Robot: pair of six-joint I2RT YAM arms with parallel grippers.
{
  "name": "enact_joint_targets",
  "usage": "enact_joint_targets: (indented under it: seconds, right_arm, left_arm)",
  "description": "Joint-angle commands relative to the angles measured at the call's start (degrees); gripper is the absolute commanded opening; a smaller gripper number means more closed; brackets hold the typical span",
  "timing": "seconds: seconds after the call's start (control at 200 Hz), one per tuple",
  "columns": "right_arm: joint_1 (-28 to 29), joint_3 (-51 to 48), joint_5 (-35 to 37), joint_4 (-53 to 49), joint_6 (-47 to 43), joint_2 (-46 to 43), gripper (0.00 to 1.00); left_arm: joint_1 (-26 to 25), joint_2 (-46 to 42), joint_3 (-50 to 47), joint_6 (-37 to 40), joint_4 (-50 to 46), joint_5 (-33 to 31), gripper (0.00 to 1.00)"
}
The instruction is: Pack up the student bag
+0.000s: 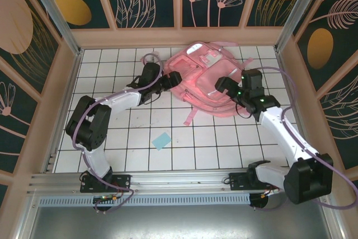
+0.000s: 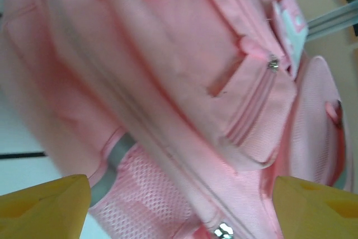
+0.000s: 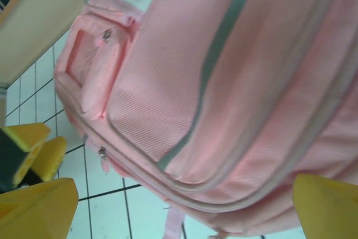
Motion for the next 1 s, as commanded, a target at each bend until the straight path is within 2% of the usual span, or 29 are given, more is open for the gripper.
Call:
enact_joint_targets:
  seconds: [0.0, 0.175, 0.355, 0.395, 0.45, 0.51, 0.575, 0.75, 0.996]
  right_arm:
    - [3.71, 2.57, 2.54, 4.03, 2.11, 2.66, 0.94]
    - [7.44, 2.56, 5.10, 6.13, 3.39, 3.84, 0.87]
    - [11.03, 2.29, 5.35, 7.68, 5.20, 4.71, 0.84]
    - [12.12, 1.52, 4.66, 9.31, 6.02, 4.86, 0.82]
    - [13.47, 0.68, 3.87, 11.24, 8.02, 5.62, 0.79]
    - [15.33, 0.32, 2.12, 12.94, 9.49, 7.19, 0.70]
    - [17.16, -0.08, 1.65, 15.18, 10.92, 8.76, 0.66]
    - [21.31, -0.37, 1.06, 22.61, 13.57, 13.39, 0.59]
    - [22.38, 1.71, 0.56, 25.68, 14.93, 21.51, 0.54]
  left_arm:
    - [0.26, 2.05, 0.63, -2.97, 6.77, 0.84, 0.82]
    - [0.38, 7.06, 3.13, -5.16, 8.84, 1.41, 0.76]
    - [0.36, 13.89, 6.92, -8.56, 10.95, 3.11, 0.67]
    - [0.36, 14.86, 6.99, -9.52, 12.19, 3.58, 0.59]
    - [0.36, 15.54, 6.74, -10.87, 14.30, 4.04, 0.38]
    - [0.36, 15.66, 6.38, -11.97, 16.08, 4.69, 0.21]
    - [0.36, 14.90, 5.42, -13.44, 18.15, 5.57, 0.00]
    - [0.01, 10.19, 0.67, -20.04, 24.89, 8.25, 0.00]
    - [-1.83, 4.94, -1.58, -25.43, 29.45, 8.07, 0.00]
